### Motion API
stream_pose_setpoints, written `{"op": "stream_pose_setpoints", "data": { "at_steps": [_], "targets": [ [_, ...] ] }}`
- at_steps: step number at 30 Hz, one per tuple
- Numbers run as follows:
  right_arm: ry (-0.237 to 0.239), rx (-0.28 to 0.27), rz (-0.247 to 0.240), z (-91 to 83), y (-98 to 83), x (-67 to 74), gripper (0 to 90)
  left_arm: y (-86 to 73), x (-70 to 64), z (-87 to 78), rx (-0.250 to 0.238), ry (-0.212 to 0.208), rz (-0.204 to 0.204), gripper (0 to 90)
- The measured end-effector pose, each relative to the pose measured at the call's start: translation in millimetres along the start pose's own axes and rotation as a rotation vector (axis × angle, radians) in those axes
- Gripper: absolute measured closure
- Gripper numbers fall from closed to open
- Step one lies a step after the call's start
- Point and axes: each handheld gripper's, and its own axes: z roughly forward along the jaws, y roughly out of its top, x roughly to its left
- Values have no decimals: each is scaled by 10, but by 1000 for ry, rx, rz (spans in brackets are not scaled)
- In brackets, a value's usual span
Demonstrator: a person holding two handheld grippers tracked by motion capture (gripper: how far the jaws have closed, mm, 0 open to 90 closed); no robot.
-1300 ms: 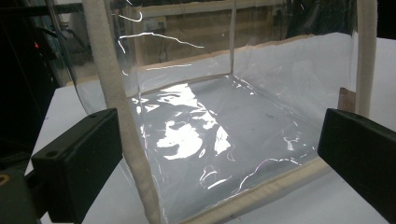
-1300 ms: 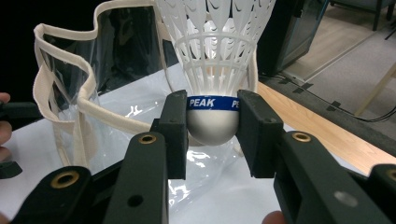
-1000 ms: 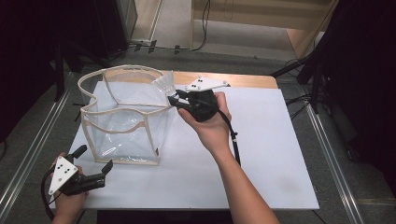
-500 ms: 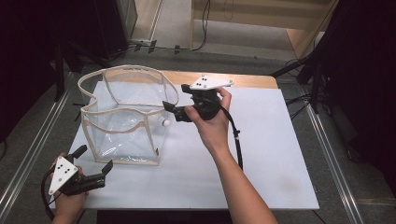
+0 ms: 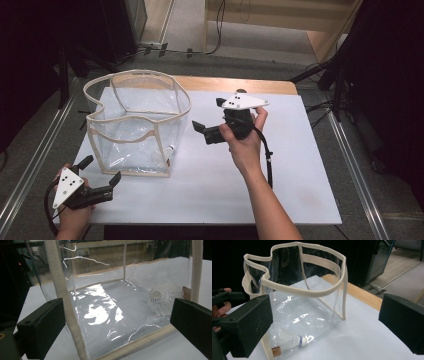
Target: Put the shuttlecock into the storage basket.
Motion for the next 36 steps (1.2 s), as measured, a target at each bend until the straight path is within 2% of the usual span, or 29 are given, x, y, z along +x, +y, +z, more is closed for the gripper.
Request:
{"op": "stream_pose_setpoints", "data": {
  "at_steps": [20,36],
  "targets": [
    [-19,-12,13,-256,-379,-127,0,-1,-6,2,1,1,4,3],
    [-57,-23,33,-462,-598,-259,0,-1,-11,4,1,2,6,3]
  ]
}}
